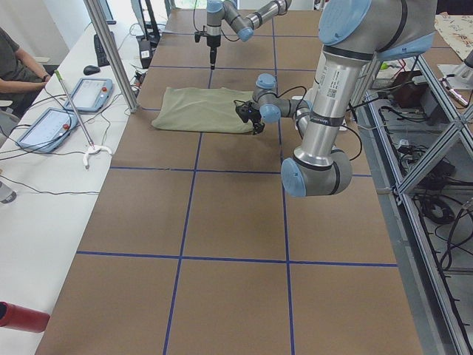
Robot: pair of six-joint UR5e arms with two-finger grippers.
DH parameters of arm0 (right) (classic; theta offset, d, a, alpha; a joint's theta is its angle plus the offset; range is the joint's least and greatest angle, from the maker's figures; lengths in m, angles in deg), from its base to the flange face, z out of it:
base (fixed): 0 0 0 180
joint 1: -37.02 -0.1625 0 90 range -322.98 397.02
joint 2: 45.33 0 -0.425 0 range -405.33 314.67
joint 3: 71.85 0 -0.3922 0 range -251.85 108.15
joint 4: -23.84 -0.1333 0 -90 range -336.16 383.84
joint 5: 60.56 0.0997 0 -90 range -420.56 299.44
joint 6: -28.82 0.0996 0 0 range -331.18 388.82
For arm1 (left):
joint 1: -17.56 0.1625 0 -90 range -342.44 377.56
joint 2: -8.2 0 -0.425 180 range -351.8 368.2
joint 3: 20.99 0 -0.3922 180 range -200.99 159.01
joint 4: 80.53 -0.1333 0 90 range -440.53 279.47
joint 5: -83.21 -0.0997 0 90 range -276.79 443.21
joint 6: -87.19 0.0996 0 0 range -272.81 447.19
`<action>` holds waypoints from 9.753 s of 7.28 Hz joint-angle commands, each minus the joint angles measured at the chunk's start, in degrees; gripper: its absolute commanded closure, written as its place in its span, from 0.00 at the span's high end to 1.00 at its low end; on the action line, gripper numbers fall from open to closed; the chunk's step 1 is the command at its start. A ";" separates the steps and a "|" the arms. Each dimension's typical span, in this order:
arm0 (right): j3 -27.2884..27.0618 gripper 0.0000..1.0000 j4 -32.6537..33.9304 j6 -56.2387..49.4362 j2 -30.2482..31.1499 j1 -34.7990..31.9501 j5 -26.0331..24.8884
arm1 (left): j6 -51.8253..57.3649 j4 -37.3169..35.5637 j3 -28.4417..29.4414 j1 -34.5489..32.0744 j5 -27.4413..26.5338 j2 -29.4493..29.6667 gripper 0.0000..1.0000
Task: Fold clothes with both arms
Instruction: 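Lower the left gripper onto the shirt's near corner, then bring the right gripper to the shirt's other near corner, then grasp both near corners of the shirt with the left and right grippers, then lift the near edge with both grippers and fold it toward the far end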
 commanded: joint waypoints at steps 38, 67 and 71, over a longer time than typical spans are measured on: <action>-11.06 0.04 8.96 54.31 3.00 27.17 -20.84 | -0.77 -2.79 -7.85 1.93 -0.73 0.04 0.00; 22.24 1.00 -11.60 53.08 -19.15 3.44 -11.44 | 7.20 -0.42 21.41 -25.21 1.63 17.97 1.00; 17.69 1.00 -9.95 48.87 -19.24 3.60 -6.95 | 21.84 0.20 12.33 -26.97 8.46 9.23 1.00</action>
